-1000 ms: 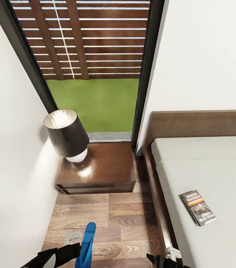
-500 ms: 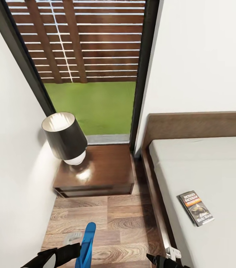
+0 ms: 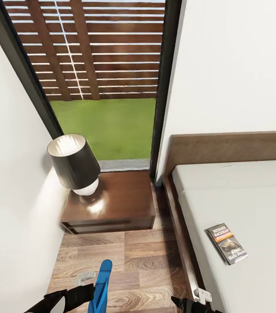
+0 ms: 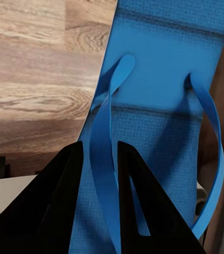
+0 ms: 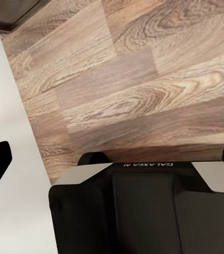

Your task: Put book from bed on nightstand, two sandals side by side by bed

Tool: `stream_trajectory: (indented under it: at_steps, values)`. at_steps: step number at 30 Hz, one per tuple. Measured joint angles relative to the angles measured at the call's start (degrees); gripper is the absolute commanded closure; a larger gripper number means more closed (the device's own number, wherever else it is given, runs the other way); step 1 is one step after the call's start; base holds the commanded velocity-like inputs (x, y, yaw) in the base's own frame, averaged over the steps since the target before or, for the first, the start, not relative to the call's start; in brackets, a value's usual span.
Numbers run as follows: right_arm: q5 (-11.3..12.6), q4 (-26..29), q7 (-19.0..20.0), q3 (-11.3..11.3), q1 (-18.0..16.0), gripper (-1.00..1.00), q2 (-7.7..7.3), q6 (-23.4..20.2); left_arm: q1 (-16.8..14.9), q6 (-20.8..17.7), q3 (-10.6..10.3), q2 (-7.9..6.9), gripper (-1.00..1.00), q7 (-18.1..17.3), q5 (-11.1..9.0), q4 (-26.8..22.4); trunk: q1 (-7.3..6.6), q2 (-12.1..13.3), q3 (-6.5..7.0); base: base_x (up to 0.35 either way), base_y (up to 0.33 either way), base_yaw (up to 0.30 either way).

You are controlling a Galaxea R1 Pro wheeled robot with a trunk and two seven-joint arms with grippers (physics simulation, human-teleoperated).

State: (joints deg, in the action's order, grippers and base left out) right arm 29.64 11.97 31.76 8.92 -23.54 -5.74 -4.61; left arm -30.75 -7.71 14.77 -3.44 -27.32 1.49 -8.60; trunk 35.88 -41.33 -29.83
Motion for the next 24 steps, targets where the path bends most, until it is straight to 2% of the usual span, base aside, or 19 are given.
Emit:
stream_trajectory:
  at_steps: [10,24]
  values:
    - [0.0,0.0,-0.03,0.0,0.0,-1.0,-0.01,0.03,0.0,0.01,0.01,0.0,1.0,0.0,-0.01,0.0,0.0,0.0,0.11,0.0,0.0,0.0]
    - [0.01,0.03,-0.05,-0.06,0.01,-1.0,-0.01,2.13,0.0,0.01,0.02,0.0,1.0,0.0,-0.01,0.0,0.0,0.0,1.34,0.0,0.0,0.0]
